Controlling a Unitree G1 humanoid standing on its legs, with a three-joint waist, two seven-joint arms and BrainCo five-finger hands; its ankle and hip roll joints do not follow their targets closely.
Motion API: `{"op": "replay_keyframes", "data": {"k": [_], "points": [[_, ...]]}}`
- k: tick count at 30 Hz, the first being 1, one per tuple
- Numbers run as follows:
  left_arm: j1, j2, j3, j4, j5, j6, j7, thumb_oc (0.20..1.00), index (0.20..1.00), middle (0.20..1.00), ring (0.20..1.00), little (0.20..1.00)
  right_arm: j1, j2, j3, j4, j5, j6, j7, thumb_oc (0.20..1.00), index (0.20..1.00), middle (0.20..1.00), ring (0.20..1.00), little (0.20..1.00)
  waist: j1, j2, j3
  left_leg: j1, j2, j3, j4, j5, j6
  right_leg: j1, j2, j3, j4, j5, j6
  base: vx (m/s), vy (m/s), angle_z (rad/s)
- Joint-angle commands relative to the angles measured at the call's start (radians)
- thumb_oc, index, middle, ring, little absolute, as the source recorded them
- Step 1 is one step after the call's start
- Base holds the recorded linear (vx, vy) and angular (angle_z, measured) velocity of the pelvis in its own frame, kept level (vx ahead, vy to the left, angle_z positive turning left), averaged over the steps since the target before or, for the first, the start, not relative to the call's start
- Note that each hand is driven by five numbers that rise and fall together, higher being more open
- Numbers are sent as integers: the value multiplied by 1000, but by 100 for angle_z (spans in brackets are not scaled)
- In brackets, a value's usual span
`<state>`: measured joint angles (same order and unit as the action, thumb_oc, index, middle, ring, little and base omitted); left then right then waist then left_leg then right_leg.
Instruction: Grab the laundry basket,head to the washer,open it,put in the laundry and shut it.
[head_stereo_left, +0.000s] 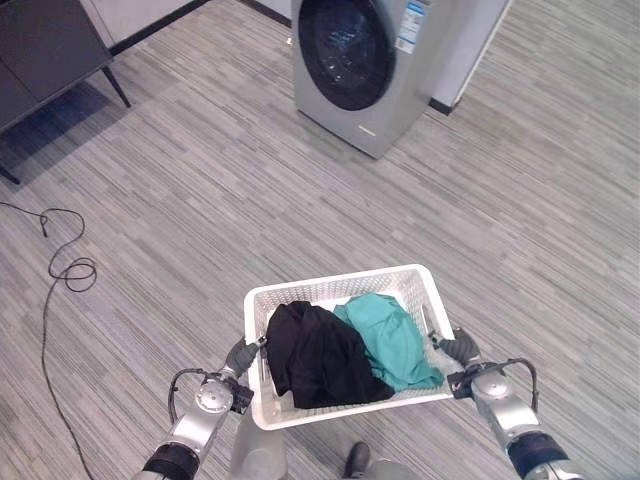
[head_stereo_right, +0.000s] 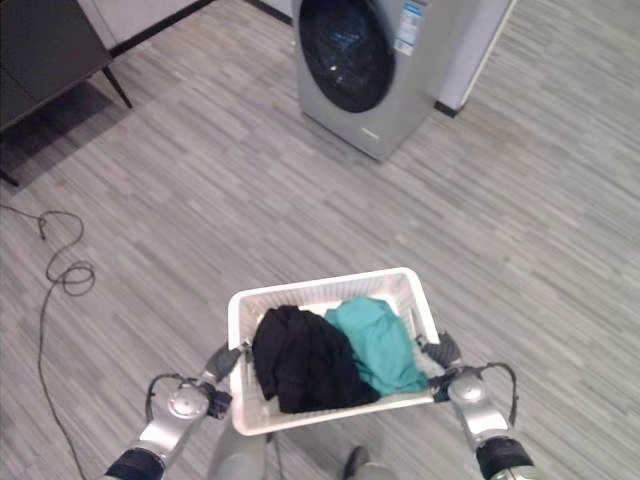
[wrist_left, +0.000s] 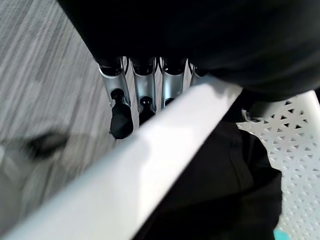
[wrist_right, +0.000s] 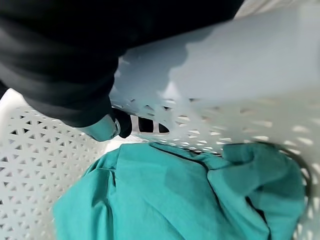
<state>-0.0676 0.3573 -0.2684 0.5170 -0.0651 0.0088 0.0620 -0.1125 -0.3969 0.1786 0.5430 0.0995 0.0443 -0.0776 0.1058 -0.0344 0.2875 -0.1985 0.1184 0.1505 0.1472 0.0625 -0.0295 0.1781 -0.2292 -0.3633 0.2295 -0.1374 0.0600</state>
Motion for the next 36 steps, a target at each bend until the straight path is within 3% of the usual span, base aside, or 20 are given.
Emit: {"op": "replay_keyframes", "data": {"k": [1,2,5,10,11,15,18,19,20,21,22,23,26,27,29,30,32,33,34,36], "points": [[44,124,137,-97,4,-34,34,200,200,200,200,200,-12,-69,-91,-29,32,-55,-30,200,200,200,200,200,16,3,-97,-30,-5,6,125,-143,38,-135,-97,23,140,101,84,336,449,-21],[59,146,161,-135,14,-29,37,200,200,200,200,200,-6,-50,-90,-41,30,-56,-23,200,200,200,200,200,5,14,-93,25,-30,24,106,-168,73,-196,-122,37,272,185,95,340,407,-4],[69,170,193,-175,35,-19,38,200,200,200,200,200,15,-30,-98,-64,34,-50,-4,200,200,200,200,200,-21,25,-81,121,-62,25,46,-180,88,-311,-96,17,309,196,96,458,359,-15],[44,180,204,-167,57,-29,46,200,200,200,200,200,31,-17,-109,-62,54,-61,-13,200,200,200,200,200,-67,17,-59,251,-101,-4,-10,-250,51,-409,-29,-103,-22,196,101,407,43,43],[15,173,202,-148,72,-29,49,200,200,200,200,200,42,-13,-115,-58,56,-62,-16,200,200,200,200,200,-80,17,-67,305,-94,-11,-14,-301,24,-426,-15,-136,-149,215,135,517,-12,68],[-21,152,194,-116,73,-31,58,200,200,200,200,200,64,-11,-124,-55,58,-61,-19,200,200,200,200,200,-110,17,-96,392,-91,-9,3,-346,-16,-432,-12,-239,-232,281,149,511,7,66],[-6,134,196,-110,69,-32,64,200,200,200,200,200,93,-12,-126,-60,62,-62,-17,200,200,200,200,200,-130,21,-131,419,-77,-15,48,-350,-34,-392,22,-220,-234,273,122,555,-28,64],[0,127,197,-105,66,-34,64,200,200,200,200,200,106,-12,-132,-64,66,-65,-17,200,200,200,200,200,-141,28,-145,413,-51,-9,120,-309,-64,-370,52,-205,-234,260,101,456,-187,55],[14,122,201,-99,47,-33,60,200,200,200,200,200,113,-20,-143,-57,79,-68,-36,200,200,200,200,200,-142,34,-154,340,21,3,344,-149,-133,-311,104,-189,-247,234,51,575,-253,49],[21,122,205,-100,28,-34,60,200,200,200,200,200,112,-24,-142,-57,86,-72,-46,200,200,200,200,200,-139,38,-152,297,46,-5,455,-88,-148,-292,132,-180,-245,211,18,382,-226,27],[22,123,206,-101,27,-34,60,200,200,200,200,200,112,-24,-142,-57,87,-73,-47,200,200,200,200,200,-140,40,-152,289,51,-8,468,-91,-152,-294,137,-181,-245,208,13,353,-163,-22],[52,123,228,-108,7,-35,65,200,200,200,200,200,96,-36,-133,-60,83,-76,-56,200,200,200,200,200,-115,41,-143,228,67,-19,613,-30,-147,-245,168,-176,-246,162,-24,227,-94,-43],[61,130,230,-98,-5,-33,75,200,200,200,200,200,90,-46,-119,-65,78,-69,-62,200,200,200,200,200,-97,30,-130,156,111,-9,699,-28,-127,-204,188,-143,-248,120,-52,318,-100,-76],[63,131,237,-93,-8,-30,78,200,200,200,200,200,93,-52,-117,-66,73,-67,-64,200,200,200,200,200,-83,18,-120,97,124,-11,696,-69,-103,-185,189,-122,-251,107,-50,209,12,-76],[74,127,241,-87,-9,-35,79,200,200,200,200,200,96,-57,-107,-63,63,-70,-63,200,200,200,200,200,-58,7,-107,2,118,-16,558,-142,-67,-140,193,-71,-260,82,-35,316,96,-63],[74,127,240,-87,-9,-36,79,200,200,200,200,200,96,-57,-107,-63,63,-70,-63,200,200,200,200,200,-56,-4,-103,-1,109,7,549,-120,-50,-150,176,-83,-257,97,-39,213,159,-65],[86,125,246,-83,-11,-39,82,200,200,200,200,200,99,-61,-102,-54,52,-69,-52,200,200,200,200,200,-38,-5,-99,-37,82,-13,354,-133,-40,-125,168,-47,-256,83,-23,199,194,-79],[89,123,249,-80,-13,-42,86,200,200,200,200,200,98,-61,-98,-47,49,-70,-48,200,200,200,200,200,-29,-1,-95,-50,75,-33,261,-111,-45,-112,170,-33,-254,75,-19,396,309,-77],[93,120,251,-74,-15,-43,92,200,200,200,200,200,88,-55,-89,-32,46,-74,-44,200,200,200,200,200,-7,21,-92,-56,70,-97,65,-19,-68,-83,192,-7,-246,52,-15,302,226,-70],[97,121,255,-71,-16,-45,95,200,200,200,200,200,82,-54,-86,-27,46,-77,-43,200,200,200,200,200,5,26,-83,-56,66,-128,-17,21,-75,-62,198,9,-241,33,-15,321,227,-58]]}}
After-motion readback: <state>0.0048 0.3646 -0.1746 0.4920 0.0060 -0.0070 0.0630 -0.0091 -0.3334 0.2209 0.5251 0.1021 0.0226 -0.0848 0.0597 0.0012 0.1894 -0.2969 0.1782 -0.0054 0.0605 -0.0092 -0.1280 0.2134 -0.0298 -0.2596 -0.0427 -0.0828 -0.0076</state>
